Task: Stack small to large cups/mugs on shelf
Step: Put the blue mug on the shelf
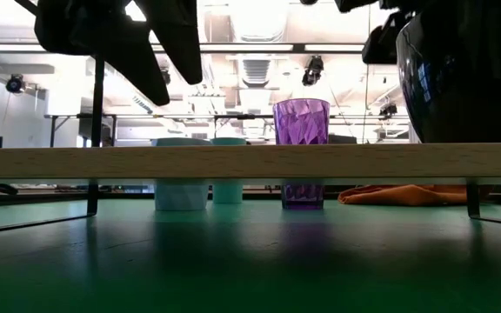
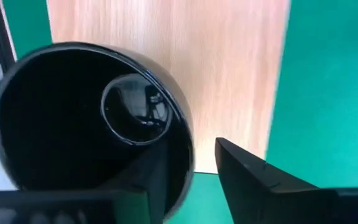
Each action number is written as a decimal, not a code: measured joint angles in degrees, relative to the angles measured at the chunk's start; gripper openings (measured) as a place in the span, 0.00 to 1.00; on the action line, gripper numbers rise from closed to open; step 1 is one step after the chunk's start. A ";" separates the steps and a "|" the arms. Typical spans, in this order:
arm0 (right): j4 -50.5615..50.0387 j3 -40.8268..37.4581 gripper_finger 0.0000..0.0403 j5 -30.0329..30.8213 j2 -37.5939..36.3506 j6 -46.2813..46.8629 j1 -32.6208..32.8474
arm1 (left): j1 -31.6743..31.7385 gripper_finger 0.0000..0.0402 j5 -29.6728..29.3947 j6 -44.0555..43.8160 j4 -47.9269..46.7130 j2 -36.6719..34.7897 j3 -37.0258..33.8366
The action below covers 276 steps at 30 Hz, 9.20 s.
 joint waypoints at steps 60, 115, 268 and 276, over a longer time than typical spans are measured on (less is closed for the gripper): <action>8.10 2.67 0.35 21.76 -16.17 23.19 -18.65 | 58.24 0.43 28.31 98.61 4.36 -24.03 -22.41; 14.08 2.64 0.32 18.34 -14.51 20.59 -21.94 | 52.53 0.41 41.97 78.00 9.13 -17.99 -24.33; 10.19 -2.57 0.32 7.00 -18.40 6.91 -10.03 | 4.05 0.01 14.99 -10.53 5.00 -3.65 2.23; 9.71 -2.78 0.32 7.00 -18.38 6.93 -10.03 | 3.67 0.01 16.37 -10.54 10.05 0.91 2.89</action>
